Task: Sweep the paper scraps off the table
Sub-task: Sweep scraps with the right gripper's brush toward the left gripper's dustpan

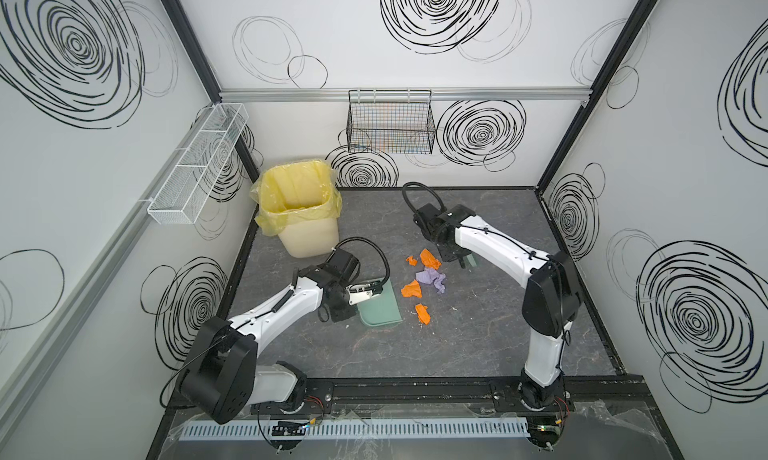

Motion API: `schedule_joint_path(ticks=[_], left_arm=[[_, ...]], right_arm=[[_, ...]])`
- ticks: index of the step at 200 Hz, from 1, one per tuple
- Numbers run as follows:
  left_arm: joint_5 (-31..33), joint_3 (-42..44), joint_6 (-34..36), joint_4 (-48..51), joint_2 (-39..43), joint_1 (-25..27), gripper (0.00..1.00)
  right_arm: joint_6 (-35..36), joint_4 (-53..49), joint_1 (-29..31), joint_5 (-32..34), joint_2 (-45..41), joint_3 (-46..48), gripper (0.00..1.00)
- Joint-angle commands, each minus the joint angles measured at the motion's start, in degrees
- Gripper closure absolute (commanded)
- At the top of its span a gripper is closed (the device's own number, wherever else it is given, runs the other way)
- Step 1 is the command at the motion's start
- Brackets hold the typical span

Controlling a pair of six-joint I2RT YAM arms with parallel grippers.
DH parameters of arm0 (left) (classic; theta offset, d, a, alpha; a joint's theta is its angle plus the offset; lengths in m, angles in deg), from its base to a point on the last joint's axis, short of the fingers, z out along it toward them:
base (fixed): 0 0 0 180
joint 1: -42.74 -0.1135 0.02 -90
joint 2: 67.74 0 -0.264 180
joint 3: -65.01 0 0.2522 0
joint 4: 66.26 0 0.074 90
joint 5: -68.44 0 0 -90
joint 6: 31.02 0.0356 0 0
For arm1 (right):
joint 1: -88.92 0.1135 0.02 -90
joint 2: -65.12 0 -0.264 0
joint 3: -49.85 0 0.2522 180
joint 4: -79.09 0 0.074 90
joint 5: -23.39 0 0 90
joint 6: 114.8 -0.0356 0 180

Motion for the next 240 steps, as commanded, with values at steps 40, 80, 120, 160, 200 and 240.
schedule_joint_path(ticks=[40, 80, 120, 160, 200, 240], left_arm=[[1.1, 0.7, -2.0, -3.1, -2.5, 0.9, 1.0], [0.4, 0.6, -2.9, -4.4, -3.6, 1.3, 1.0], [0.0, 0.8, -3.2, -5.6, -4.8, 1.7, 1.0], [-0.6, 0.5, -3.9, -6.4, -5.7, 2.3, 1.0], [-1.2, -0.1, -4.7, -6.7, -6.1, 2.7, 1.0], [-1.5, -0.2, -5.1, -7.0, -6.7, 3.1, 1.0]], right_arm=[[-2.4, -1.8, 7.7, -5.8, 0.6, -0.4, 1.0], [-2.5, -1.4, 11.5, -10.2, -0.6, 1.1, 1.0], [-2.5, 1.0, 14.1, -15.3, -3.5, 3.7, 1.0], [-3.4, 4.1, 16.3, -20.4, -6.8, 3.8, 1.0], [-4.5, 6.9, 17.8, -23.9, -8.8, 4.0, 1.0], [-5.3, 7.9, 18.7, -26.1, -11.4, 3.9, 1.0]])
